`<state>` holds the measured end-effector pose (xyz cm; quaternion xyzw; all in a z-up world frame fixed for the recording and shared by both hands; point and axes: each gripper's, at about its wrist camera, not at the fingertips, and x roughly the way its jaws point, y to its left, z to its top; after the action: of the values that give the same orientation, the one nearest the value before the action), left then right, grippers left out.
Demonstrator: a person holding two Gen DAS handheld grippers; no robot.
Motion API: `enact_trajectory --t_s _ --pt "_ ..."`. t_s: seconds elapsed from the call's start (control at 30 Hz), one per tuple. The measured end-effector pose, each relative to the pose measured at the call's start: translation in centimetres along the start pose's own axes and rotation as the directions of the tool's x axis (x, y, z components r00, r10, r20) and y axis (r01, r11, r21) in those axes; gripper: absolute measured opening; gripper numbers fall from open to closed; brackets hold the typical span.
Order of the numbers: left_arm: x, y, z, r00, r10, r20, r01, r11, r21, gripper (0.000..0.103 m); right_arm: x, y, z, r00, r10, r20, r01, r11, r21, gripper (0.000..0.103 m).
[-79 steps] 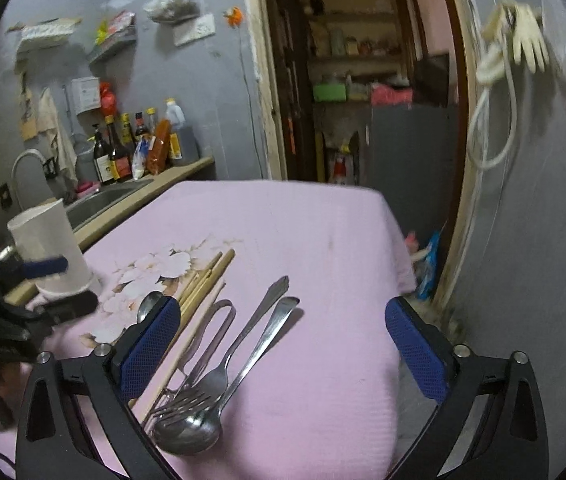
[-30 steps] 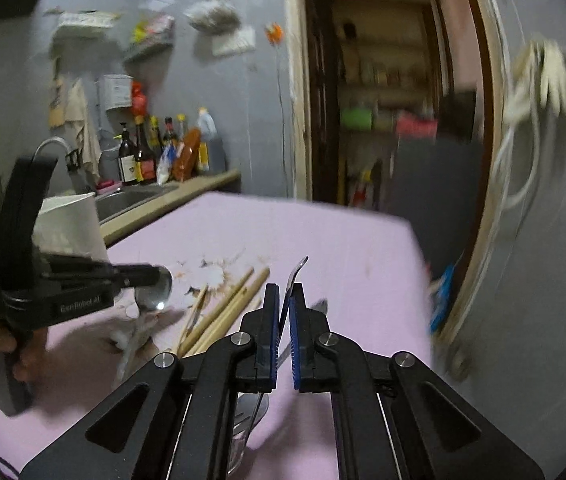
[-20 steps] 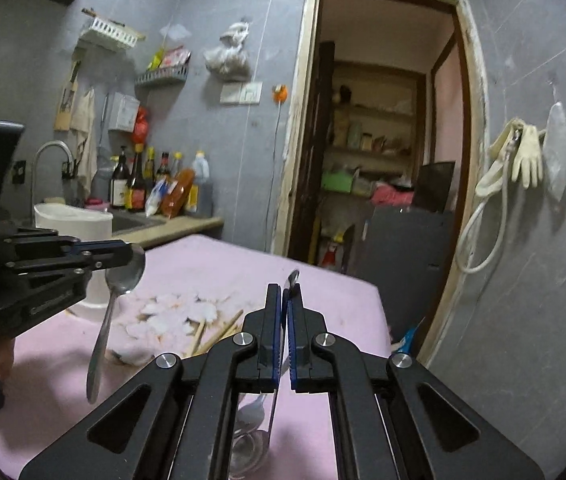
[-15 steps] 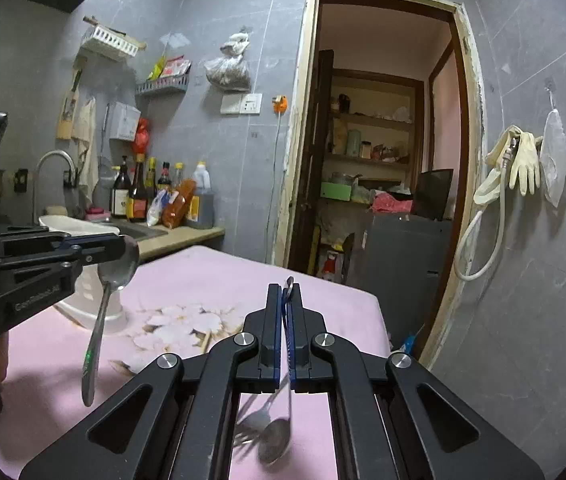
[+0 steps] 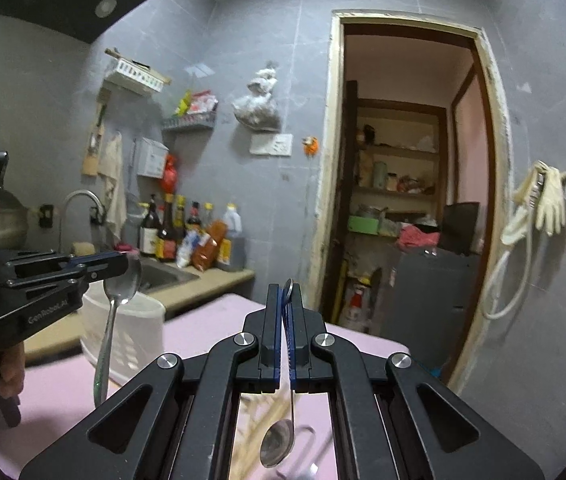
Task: Organize utensils
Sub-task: 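Lift both spoons and carry them over the white utensil holder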
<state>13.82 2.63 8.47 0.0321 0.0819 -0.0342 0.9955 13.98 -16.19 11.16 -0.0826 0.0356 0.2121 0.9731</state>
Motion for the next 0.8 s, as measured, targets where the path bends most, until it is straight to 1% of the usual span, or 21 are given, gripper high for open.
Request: enact_trajectory --t_s 0.17,0.27,0.33,0.37,0.4,0.43,0.5,0.57,0.63,0.8 --pt "-0.2 4.1 2.1 0.996 0.082 0.033 -0.081 0.997 -0.017 0.000 2.1 2.0 3.0 0.997 0.065 0.049 -0.066 0.998 0.018 0.000" --pt "-0.4 7.1 2.8 0.988 0.147 0.053 -0.146 0.989 -0.032 0.000 3.6 3.1 4.9 0.991 0.108 0.079 -0.111 0.993 0.035 0.000" --pt "-0.8 9.1 2.9 0.972 0.218 0.089 -0.216 0.976 -0.036 0.000 4.6 3.9 6.1 0.987 0.131 0.097 -0.136 0.990 0.038 0.000" --pt "-1.0 9.7 2.7 0.965 0.240 0.101 -0.238 0.971 -0.034 0.000 5.2 4.4 6.6 0.984 0.145 0.104 -0.150 0.988 0.040 0.000" --pt "-1.1 10.5 2.7 0.956 0.271 0.117 -0.269 0.963 -0.035 0.000 5.8 4.9 7.1 0.981 0.159 0.108 -0.164 0.986 0.041 0.000" --pt "-1.1 11.2 2.6 0.946 0.296 0.129 -0.294 0.955 -0.035 0.000 6.5 5.5 7.4 0.979 0.172 0.111 -0.177 0.983 0.039 0.000" --pt "-0.6 12.3 2.6 0.934 0.330 0.137 -0.329 0.944 -0.032 0.000 7.5 6.5 7.9 0.975 0.192 0.111 -0.196 0.980 0.033 0.000" --pt "0.3 13.1 2.5 0.923 0.358 0.139 -0.359 0.933 -0.016 0.000 8.5 7.5 8.0 0.972 0.211 0.107 -0.215 0.976 0.026 0.000" --pt "1.2 13.4 2.1 0.918 0.374 0.133 -0.378 0.926 0.007 0.000 9.5 8.7 8.0 0.969 0.225 0.098 -0.228 0.974 0.014 0.000" --pt "4.2 13.4 0.1 0.915 0.394 0.091 -0.400 0.915 0.050 0.000 11.4 10.5 6.7 0.970 0.236 0.065 -0.236 0.972 -0.007 0.000"
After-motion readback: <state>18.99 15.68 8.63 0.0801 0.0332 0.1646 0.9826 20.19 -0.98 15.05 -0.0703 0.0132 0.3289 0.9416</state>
